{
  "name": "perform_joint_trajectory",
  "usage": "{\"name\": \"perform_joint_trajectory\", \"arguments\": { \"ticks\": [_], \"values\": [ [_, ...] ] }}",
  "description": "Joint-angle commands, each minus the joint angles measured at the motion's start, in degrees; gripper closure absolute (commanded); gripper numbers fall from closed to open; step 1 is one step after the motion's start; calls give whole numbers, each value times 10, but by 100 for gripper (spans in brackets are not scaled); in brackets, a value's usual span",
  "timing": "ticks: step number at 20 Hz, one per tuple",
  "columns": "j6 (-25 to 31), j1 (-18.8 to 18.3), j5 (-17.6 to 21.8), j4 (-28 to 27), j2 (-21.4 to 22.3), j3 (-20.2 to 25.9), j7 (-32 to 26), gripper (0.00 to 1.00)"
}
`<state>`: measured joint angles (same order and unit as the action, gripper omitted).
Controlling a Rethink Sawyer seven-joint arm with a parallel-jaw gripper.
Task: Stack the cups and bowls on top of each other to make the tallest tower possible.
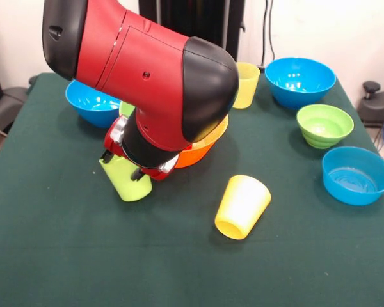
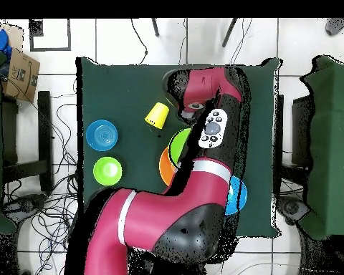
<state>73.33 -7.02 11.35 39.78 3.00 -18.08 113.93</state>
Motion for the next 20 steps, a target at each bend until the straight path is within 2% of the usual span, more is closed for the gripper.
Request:
{"name": "perform_joint_trajectory", "arguments": {
  "ticks": [1,13,20],
  "values": [
    [74,8,-9,15,-17,81,-97,0],
    [158,12,-30,-78,-49,96,-66,0],
    [128,3,-59,-68,-47,119,-44,0]
  ]
}}
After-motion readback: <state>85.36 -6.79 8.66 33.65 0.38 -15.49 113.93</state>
